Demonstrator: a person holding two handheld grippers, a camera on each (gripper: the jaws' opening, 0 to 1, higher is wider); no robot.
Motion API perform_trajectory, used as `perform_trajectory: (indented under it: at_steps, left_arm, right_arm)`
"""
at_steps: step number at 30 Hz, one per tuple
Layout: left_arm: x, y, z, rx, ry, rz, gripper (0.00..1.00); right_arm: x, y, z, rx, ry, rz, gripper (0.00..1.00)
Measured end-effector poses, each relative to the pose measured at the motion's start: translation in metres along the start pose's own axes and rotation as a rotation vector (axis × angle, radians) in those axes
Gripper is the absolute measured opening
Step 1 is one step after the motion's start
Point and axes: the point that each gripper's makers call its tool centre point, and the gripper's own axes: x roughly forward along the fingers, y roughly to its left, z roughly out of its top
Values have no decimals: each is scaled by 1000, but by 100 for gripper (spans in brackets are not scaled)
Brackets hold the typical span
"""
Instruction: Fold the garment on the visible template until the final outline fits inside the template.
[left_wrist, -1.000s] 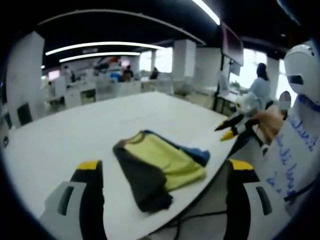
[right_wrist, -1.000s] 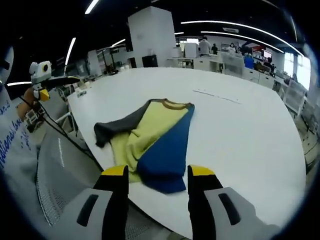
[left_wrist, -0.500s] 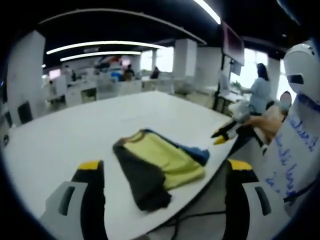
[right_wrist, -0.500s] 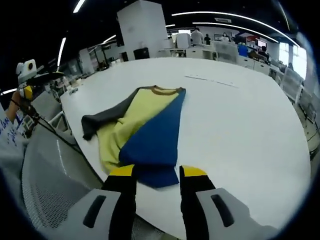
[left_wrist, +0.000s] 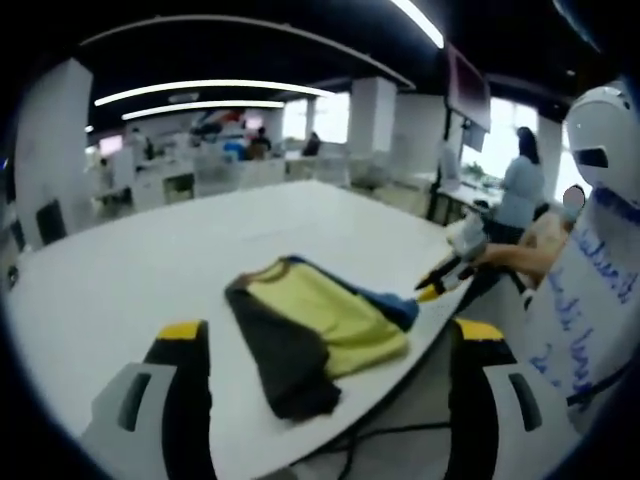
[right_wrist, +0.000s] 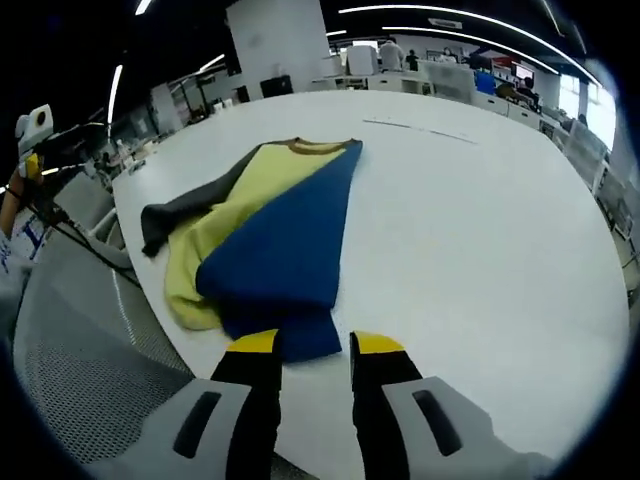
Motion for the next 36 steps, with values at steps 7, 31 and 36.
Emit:
perform_trajectory:
  at_steps: [7,31,36]
  left_arm:
    - [1,-2,-1,-3,8,0,96]
    - [-3,-2,-2,-35,-5,11,94]
    - [-1,-2,-2,-34,-5,12,94]
  right_arm:
    - [5,-8,-9,35,15,-18,19]
    - [12,-5,-12,-47,54,-37,7]
    - [14,-5,-12,-85,73,-39,5]
